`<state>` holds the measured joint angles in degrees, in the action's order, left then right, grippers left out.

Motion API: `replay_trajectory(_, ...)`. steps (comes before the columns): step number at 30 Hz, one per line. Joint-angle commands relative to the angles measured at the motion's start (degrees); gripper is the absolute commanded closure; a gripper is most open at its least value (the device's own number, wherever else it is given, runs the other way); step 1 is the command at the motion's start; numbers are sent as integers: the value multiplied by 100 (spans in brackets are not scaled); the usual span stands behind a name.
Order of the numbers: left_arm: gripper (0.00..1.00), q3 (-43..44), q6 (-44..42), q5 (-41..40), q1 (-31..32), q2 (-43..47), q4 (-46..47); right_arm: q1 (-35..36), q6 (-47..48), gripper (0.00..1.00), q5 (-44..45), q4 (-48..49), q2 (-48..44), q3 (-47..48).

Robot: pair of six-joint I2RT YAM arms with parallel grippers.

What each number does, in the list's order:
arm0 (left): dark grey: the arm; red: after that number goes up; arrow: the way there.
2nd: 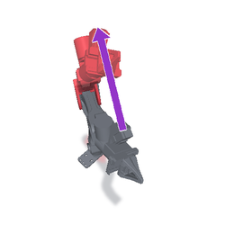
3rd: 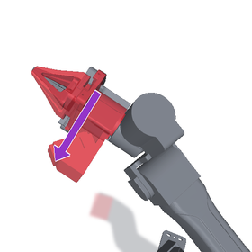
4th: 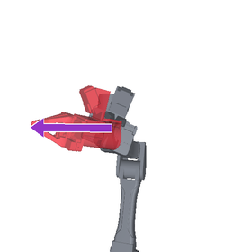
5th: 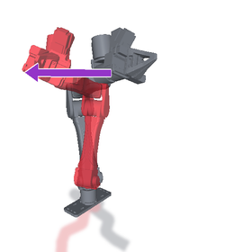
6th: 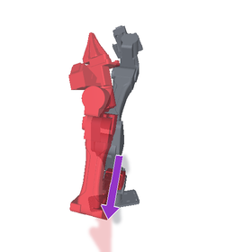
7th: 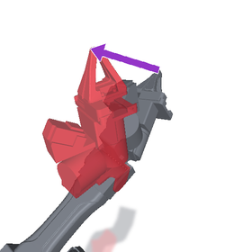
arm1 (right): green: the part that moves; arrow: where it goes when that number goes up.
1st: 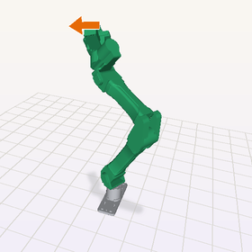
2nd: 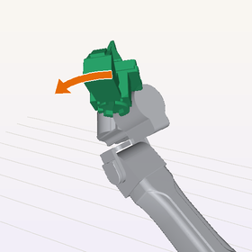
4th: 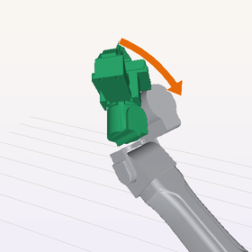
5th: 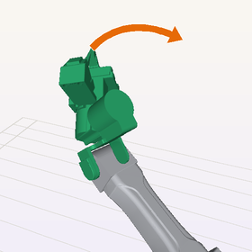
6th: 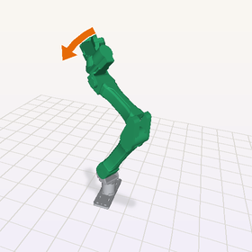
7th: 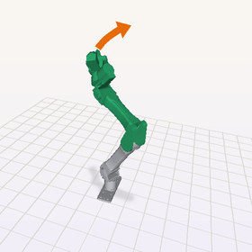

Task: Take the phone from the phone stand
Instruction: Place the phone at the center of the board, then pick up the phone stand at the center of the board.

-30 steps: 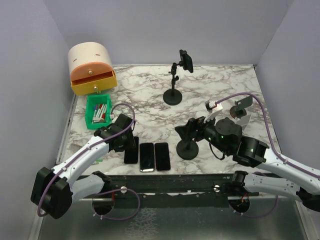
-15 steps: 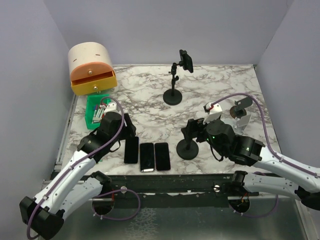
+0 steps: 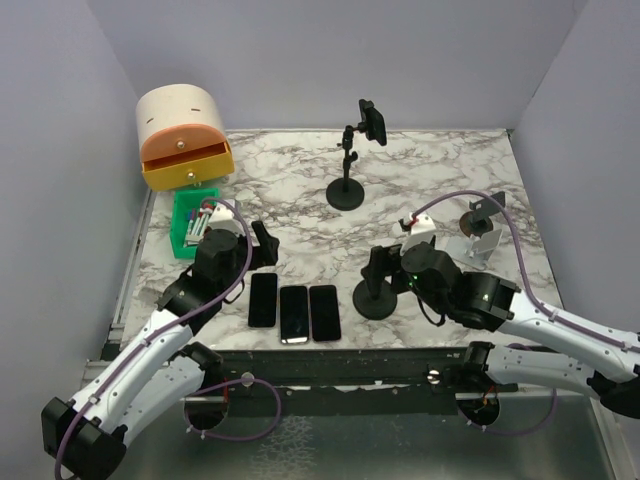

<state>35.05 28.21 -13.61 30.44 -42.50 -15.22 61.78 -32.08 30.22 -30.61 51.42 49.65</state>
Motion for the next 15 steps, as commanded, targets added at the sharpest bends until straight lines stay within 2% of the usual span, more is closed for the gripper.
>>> replay_trajectory(1, 18, -106, -274, -138, -29, 78, 339, 18, -204, 0, -305, -363, 233, 77)
replay_trajectory(7, 18, -221, -281, -161, -29, 175, 345, 18, -325, 2, -38, -265, 164, 91)
replay_trajectory(10, 18, -234, -287, -189, -29, 222, 351, 18, -289, 12, 46, -163, 27, 93)
replay_trajectory(15, 18, -240, -273, -174, -29, 218, 362, 18, -255, 34, 208, -198, -5, 153)
